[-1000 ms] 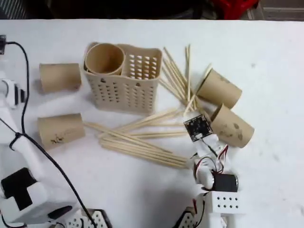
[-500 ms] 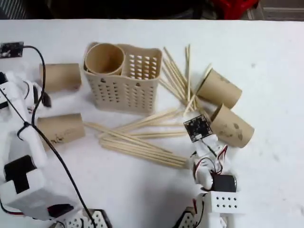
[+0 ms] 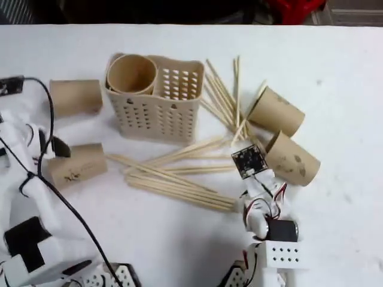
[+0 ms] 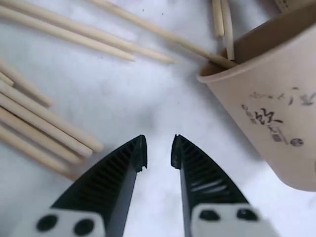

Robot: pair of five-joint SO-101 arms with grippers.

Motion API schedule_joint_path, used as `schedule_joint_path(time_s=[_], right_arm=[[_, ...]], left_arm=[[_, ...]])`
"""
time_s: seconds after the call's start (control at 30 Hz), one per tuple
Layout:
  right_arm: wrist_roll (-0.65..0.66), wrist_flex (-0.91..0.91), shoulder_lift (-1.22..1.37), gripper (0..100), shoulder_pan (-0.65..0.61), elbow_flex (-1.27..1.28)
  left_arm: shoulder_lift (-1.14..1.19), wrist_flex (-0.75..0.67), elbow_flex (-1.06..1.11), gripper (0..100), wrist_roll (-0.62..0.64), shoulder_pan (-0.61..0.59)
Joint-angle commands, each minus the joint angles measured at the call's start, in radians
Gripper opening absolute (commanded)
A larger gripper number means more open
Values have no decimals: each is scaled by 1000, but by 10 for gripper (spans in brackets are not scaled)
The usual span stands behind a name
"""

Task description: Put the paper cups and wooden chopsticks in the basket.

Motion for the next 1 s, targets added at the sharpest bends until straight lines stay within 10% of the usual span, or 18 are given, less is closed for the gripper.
schedule_joint_path(time_s=[0.0, 0.97], right_arm=[[-2, -15, -7, 91, 2, -5], [-2, -16, -7, 91, 7, -5]], left_arm=[[-48, -124, 103, 301, 17, 7], [-54, -20, 46, 299, 167, 320]])
